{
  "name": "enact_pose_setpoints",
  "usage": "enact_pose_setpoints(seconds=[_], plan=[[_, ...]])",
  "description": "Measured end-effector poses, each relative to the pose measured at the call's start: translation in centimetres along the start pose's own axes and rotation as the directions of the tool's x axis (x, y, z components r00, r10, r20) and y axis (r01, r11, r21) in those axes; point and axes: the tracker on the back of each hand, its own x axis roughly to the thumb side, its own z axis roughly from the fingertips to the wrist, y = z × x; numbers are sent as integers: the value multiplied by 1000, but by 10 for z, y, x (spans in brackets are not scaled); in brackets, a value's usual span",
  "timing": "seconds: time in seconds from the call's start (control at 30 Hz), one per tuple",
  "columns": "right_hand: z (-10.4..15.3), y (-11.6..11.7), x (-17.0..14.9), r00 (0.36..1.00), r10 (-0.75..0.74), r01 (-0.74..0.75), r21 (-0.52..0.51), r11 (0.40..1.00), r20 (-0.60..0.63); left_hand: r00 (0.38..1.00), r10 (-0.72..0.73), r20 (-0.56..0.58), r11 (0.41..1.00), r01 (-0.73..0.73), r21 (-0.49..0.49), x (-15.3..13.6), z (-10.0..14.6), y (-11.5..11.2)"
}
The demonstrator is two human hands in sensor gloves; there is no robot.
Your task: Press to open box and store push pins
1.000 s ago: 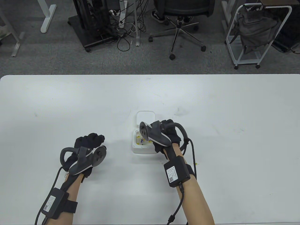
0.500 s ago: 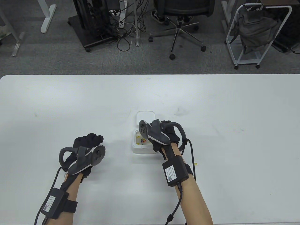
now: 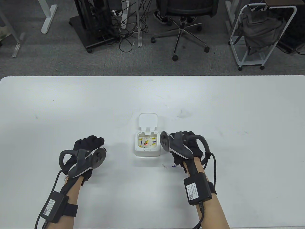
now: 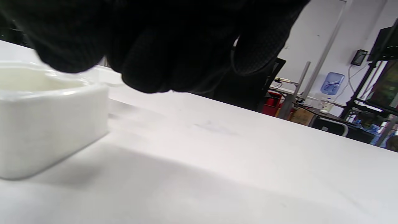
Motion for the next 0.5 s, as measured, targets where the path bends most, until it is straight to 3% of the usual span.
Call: enact_pose_setpoints(seconds=[0.5], plan=[[51, 52, -61, 989, 60, -49, 81, 996, -132, 1000, 16, 7, 1000, -16, -11, 4, 3, -2]])
